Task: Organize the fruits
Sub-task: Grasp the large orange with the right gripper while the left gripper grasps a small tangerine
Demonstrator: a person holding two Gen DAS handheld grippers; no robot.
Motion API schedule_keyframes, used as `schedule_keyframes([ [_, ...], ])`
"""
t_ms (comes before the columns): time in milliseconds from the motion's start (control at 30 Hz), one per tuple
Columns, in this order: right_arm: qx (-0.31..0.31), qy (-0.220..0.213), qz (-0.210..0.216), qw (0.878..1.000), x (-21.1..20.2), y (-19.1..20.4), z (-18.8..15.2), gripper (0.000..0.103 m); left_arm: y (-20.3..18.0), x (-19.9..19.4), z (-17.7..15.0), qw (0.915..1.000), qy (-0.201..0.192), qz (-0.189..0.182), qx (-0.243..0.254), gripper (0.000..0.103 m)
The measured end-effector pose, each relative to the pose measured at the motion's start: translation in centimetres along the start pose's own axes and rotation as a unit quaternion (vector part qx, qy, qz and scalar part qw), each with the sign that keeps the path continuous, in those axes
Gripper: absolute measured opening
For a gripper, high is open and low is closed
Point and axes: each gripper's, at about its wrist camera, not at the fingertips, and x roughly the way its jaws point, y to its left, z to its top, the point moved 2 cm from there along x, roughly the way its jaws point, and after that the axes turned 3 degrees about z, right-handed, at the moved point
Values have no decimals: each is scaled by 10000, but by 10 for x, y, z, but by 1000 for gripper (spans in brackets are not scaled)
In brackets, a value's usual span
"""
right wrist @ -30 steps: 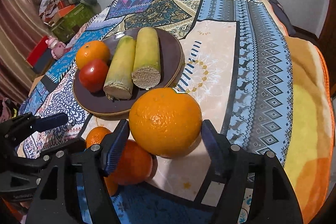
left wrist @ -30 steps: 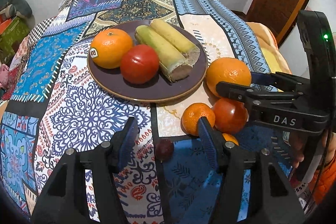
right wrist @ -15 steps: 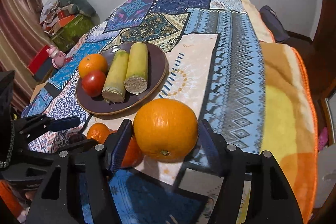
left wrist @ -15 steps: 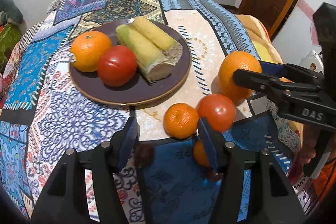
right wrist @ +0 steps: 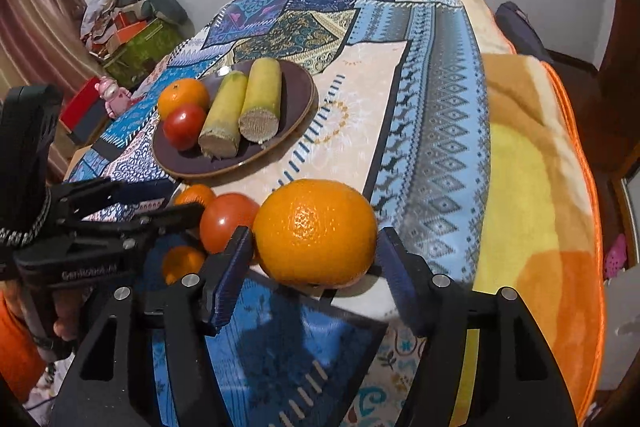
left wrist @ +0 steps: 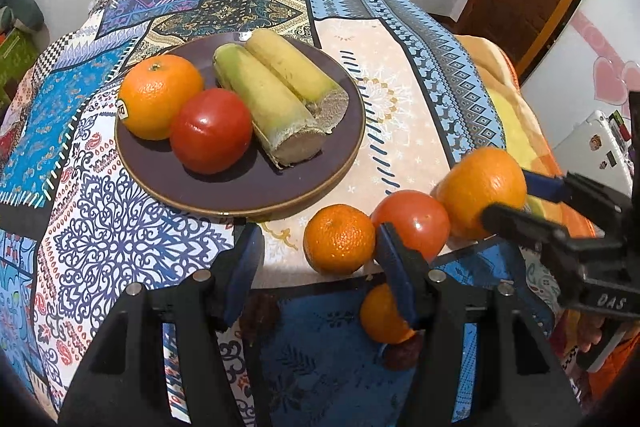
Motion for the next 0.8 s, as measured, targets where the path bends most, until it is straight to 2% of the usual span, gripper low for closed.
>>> schedule_keyframes([
  [167,57,188,52,9998,7,0,-9,64,-2,5,3,10000,27,2,36,55],
  [267,102,256,-14,9996,13,-2,-14,60,-3,11,3,9998,163,-85,54,41],
  [300,154,279,-5,9995,16,-4,-15,55,-4,15,2,9996,255,-101,79,38],
  [400,264,172,27,9995,13,-9,-15,46,-8,15,1,9997,170,-15,174,38],
  [467,291,126,40,9995,11,-11,-14,31,-9,13,0,9997,116,7,202,38],
  [500,297,134,67,9994,10,-12,-14,17,-9,13,0,9997,100,15,203,38],
  [533,306,204,101,9993,11,-13,-14,12,-9,11,-1,9998,78,24,198,38],
  [667,222,337,-69,9992,15,-12,-17,17,-7,-2,-3,9997,-106,98,196,38],
  [733,325,294,14,9990,12,-13,-16,45,-6,-10,-5,9996,-184,118,201,38],
  [800,420,62,8,9991,5,-15,-12,52,-2,-17,-7,9993,-260,168,191,38],
])
